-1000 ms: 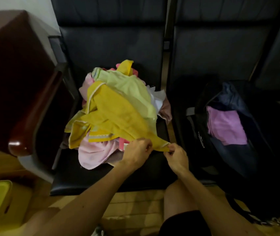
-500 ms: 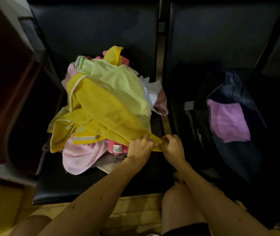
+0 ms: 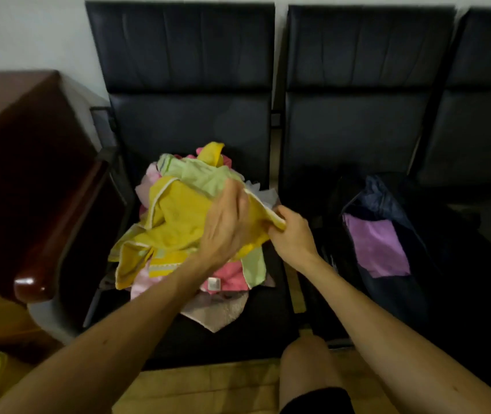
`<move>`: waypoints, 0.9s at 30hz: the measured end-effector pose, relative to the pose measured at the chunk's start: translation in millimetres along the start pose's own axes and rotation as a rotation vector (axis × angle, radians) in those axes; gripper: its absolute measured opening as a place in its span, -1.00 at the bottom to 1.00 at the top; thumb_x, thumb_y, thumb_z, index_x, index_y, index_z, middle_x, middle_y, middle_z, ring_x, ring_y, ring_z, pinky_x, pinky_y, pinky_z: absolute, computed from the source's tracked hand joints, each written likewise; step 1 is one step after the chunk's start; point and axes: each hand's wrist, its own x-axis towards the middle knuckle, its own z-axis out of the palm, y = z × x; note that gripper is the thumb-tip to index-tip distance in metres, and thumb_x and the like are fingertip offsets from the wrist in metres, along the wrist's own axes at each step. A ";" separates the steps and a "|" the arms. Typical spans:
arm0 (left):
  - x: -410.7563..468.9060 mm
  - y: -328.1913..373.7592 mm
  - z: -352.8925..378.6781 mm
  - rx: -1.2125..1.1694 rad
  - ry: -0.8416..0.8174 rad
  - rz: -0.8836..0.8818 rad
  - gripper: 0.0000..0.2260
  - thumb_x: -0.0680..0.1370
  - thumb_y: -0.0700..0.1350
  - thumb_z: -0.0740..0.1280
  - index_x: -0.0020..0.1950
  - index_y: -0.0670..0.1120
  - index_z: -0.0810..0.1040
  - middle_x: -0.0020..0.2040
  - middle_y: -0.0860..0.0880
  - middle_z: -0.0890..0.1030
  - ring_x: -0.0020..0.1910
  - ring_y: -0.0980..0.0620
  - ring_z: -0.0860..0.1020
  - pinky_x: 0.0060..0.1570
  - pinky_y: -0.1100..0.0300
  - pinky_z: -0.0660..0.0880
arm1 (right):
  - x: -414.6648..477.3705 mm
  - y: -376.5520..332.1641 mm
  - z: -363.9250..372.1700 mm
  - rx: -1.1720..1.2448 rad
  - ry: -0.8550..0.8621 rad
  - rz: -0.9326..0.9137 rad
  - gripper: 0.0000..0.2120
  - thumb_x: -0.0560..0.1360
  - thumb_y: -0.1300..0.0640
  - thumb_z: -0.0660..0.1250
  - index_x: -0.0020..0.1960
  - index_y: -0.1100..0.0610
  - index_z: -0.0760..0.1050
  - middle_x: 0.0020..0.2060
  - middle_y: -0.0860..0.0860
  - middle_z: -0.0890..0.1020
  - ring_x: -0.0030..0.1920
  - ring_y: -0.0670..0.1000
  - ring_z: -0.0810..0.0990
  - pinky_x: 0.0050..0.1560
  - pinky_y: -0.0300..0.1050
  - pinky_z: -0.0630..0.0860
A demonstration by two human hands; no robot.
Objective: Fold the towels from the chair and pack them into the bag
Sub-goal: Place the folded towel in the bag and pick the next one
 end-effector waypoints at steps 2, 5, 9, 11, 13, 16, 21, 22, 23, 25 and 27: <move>22.9 29.4 -39.4 0.050 0.058 0.073 -0.89 0.68 -0.20 0.16 -0.03 -0.12 0.41 -0.24 0.05 0.44 -0.27 0.11 0.41 -0.21 0.20 0.35 | 0.6 -47.1 -20.1 0.003 0.046 -0.110 -0.77 0.52 0.16 0.34 -0.29 -0.01 0.43 -0.40 -0.06 0.52 -0.36 -0.07 0.50 -0.35 -0.06 0.39; 52.3 63.8 -98.9 0.143 0.117 0.188 -0.88 0.67 -0.17 0.18 0.07 -0.19 0.47 -0.15 0.00 0.52 -0.15 0.06 0.48 -0.14 0.16 0.32 | 5.9 -110.1 -48.5 0.041 0.117 -0.246 -0.72 0.54 0.05 0.39 -0.30 -0.08 0.39 -0.40 -0.06 0.50 -0.35 -0.06 0.49 -0.32 -0.06 0.39; 81.0 122.3 -183.5 0.264 0.211 0.361 -0.82 0.70 -0.13 0.15 0.09 -0.22 0.46 -0.19 0.01 0.46 -0.24 0.14 0.39 -0.26 0.24 0.21 | 6.0 -202.5 -83.1 0.169 0.174 -0.381 -0.73 0.57 -0.03 0.34 -0.11 0.18 0.57 -0.25 0.17 0.65 -0.25 0.16 0.63 -0.25 0.12 0.58; 89.5 151.1 -214.9 0.312 0.255 0.385 -0.80 0.70 -0.10 0.16 0.12 -0.23 0.46 -0.19 0.02 0.45 -0.25 0.07 0.39 -0.31 0.27 0.21 | 0.9 -248.4 -97.5 0.262 0.178 -0.449 -0.76 0.60 0.04 0.31 -0.10 0.19 0.58 -0.26 0.12 0.65 -0.29 0.04 0.62 -0.28 0.01 0.58; 92.6 172.4 -238.4 0.330 0.276 0.402 -0.78 0.69 -0.07 0.19 0.14 -0.23 0.46 -0.21 0.03 0.45 -0.26 0.03 0.40 -0.32 0.28 0.25 | -9.0 -289.1 -108.8 0.368 0.156 -0.500 -0.81 0.63 0.08 0.26 -0.09 0.12 0.58 -0.18 0.08 0.66 -0.21 -0.06 0.62 -0.18 -0.05 0.59; 88.9 199.4 -263.4 0.340 0.292 0.452 -0.76 0.64 -0.03 0.30 0.12 -0.21 0.48 -0.18 -0.01 0.50 -0.23 -0.01 0.44 -0.32 0.21 0.23 | -24.5 -336.7 -122.0 0.430 0.152 -0.552 -0.74 0.66 0.06 0.20 0.00 0.23 0.56 -0.13 0.09 0.61 -0.14 -0.02 0.58 -0.07 -0.05 0.59; 68.8 225.9 -276.3 0.256 0.246 0.388 -0.73 0.55 0.07 0.42 0.07 -0.10 0.50 -0.25 0.07 0.56 -0.31 0.21 0.52 -0.32 0.40 0.41 | -56.3 -375.7 -127.9 0.387 0.139 -0.641 -0.62 0.64 0.03 0.23 0.06 0.40 0.48 -0.14 0.28 0.55 -0.18 0.06 0.50 -0.13 0.07 0.52; 65.7 228.5 -276.1 0.197 0.229 0.372 -0.72 0.53 0.09 0.43 0.07 -0.06 0.51 -0.23 0.02 0.60 -0.29 0.18 0.57 -0.30 0.31 0.49 | -62.2 -379.0 -129.1 0.360 0.123 -0.669 -0.63 0.63 0.04 0.25 0.03 0.40 0.49 -0.16 0.29 0.55 -0.20 0.07 0.50 -0.16 0.08 0.52; 61.7 231.4 -276.5 0.119 0.205 0.356 -0.71 0.51 0.12 0.45 0.07 -0.04 0.52 -0.20 -0.05 0.64 -0.26 0.10 0.62 -0.24 0.12 0.58 | -68.5 -381.7 -130.0 0.323 0.097 -0.694 -0.65 0.62 0.05 0.27 0.01 0.39 0.51 -0.18 0.29 0.57 -0.22 0.07 0.52 -0.19 0.07 0.53; 54.1 240.3 -278.3 -0.048 0.129 0.326 -0.69 0.49 0.10 0.48 0.12 -0.01 0.54 -0.11 -0.14 0.67 -0.18 -0.12 0.68 -0.20 -0.15 0.62 | -81.7 -386.4 -133.3 0.218 0.057 -0.738 -0.75 0.60 0.08 0.31 -0.01 0.29 0.58 -0.20 0.18 0.64 -0.25 -0.01 0.60 -0.21 -0.07 0.59; 48.8 251.2 -279.7 -0.210 0.033 0.296 -0.75 0.51 -0.11 0.47 0.16 -0.09 0.55 -0.04 -0.17 0.69 -0.09 -0.17 0.69 -0.11 -0.17 0.64 | -91.3 -390.2 -137.0 0.159 0.049 -0.755 -0.85 0.56 0.10 0.37 0.01 0.19 0.57 -0.23 0.05 0.67 -0.28 -0.13 0.63 -0.28 -0.28 0.58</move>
